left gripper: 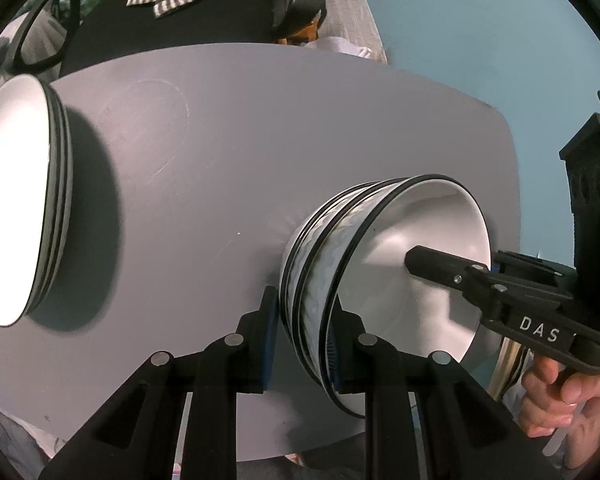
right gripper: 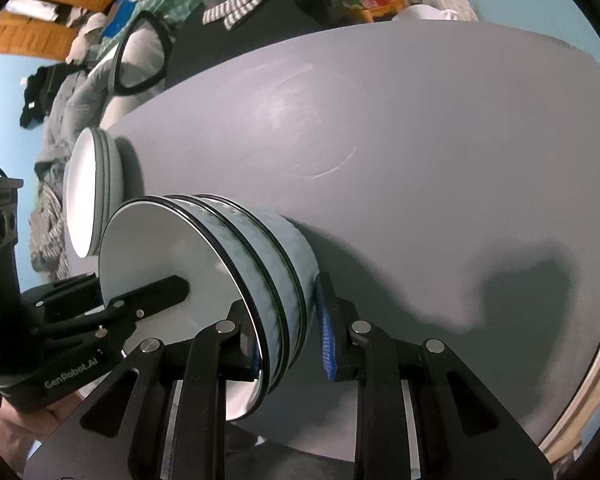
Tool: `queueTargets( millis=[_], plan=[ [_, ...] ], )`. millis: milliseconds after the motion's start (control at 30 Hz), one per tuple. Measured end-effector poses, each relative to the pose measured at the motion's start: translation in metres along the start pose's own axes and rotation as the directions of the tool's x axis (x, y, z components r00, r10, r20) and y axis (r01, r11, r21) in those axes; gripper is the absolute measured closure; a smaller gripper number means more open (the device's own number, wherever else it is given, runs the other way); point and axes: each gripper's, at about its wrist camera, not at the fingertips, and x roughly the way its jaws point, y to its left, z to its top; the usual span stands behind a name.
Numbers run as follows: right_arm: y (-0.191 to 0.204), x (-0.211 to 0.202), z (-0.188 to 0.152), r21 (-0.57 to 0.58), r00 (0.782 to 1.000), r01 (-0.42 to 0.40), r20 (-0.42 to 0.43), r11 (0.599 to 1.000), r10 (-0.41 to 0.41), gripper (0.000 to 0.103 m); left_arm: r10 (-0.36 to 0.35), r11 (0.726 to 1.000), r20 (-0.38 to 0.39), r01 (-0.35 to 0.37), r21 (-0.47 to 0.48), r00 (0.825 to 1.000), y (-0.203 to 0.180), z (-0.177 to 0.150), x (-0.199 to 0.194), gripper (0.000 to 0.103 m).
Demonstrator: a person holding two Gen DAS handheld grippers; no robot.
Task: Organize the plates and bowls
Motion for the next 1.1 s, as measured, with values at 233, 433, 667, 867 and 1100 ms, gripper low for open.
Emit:
queueTargets(
  millis=[233,433,667,867,1100],
  plan=[
    [-0.006,0.003,0.004,0.003,1.000,-0.025,-0.001,1.000,0.025,0.077,-0.048,0.999,0.015,0.048,0.002,0.999,0.004,0.001,0.003,0.077],
    [-0.015,0.007,-0.005,0.065,0.996,-0.086,0.022,0.994,0.084,0.074,-0.112,0.993,0.024,0.113,-0.044,0.993,0.006,-0.001,0.014,0.062],
    [-0.008,0.000,-0.014,0.051,0.997,-0.035,0.076,0.998,0.031,0.079,-0.102,0.995,0.047,0.103,-0.017,0.994,0.004,-0.003,0.010,0.072],
    [-0.004,0.001,-0.020,0.060,0.996,-0.046,0.077,0.997,0.041,0.080,-0.081,0.997,0.047,0.080,0.022,0.996,0.010,-0.004,0.006,0.077],
    [0.007,0.004,-0.024,0.094,0.995,-0.071,0.072,0.993,0.065,0.080,-0.074,0.997,0.061,0.075,-0.009,0.995,0.024,-0.001,0.001,0.078]
  ],
)
